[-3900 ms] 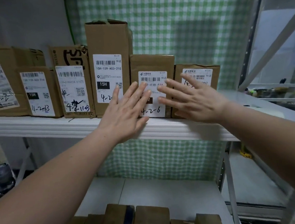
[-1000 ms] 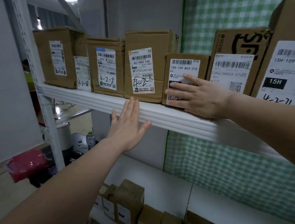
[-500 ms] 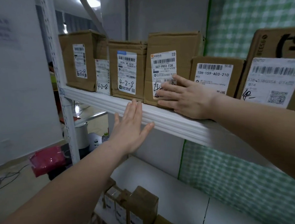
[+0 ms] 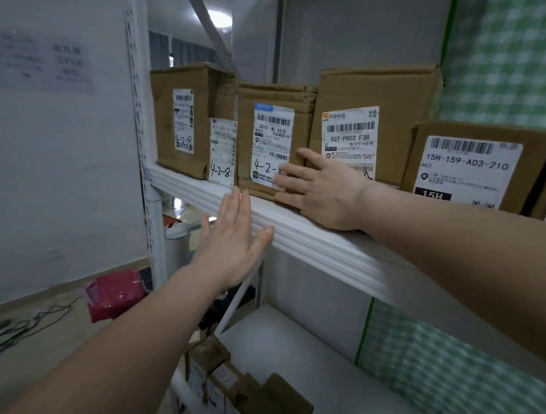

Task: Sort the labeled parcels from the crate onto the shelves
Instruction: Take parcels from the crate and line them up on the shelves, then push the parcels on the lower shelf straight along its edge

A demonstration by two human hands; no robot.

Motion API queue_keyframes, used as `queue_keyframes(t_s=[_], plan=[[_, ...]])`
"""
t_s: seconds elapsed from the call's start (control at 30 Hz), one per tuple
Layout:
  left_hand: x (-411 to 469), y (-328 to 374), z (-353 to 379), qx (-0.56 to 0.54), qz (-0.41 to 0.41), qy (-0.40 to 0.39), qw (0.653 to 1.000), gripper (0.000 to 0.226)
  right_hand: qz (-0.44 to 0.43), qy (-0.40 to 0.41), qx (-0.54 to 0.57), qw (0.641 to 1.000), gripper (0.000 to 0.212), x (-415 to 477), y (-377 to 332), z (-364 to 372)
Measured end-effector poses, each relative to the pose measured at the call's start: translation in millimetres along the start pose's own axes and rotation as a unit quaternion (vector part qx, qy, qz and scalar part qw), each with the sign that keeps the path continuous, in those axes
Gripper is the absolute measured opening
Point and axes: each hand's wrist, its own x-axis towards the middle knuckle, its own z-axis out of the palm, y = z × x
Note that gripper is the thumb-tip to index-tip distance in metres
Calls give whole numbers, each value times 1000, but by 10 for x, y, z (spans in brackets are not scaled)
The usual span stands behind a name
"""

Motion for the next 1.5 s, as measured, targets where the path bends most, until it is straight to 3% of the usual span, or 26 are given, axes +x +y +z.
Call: queue_keyframes(t_s=[0.53,0.83,1.37,1.5], plan=[[758,-1395,-23,7,2,-20,1000,92,-1,-21,-9,1000,55,1445,-64,-79],[1352,-2079,-70,26,-14,-38,999,79,16,-34,-29,999,56,2132,-151,-147],[1535,-2211,-75,23,9,-15,1000,77,17,-86,-12,996,55,2291,-195,-249],[1413,-2208,-65,-51,29,42,997,66,70,-57,47,995,55,2272,-277,-359]])
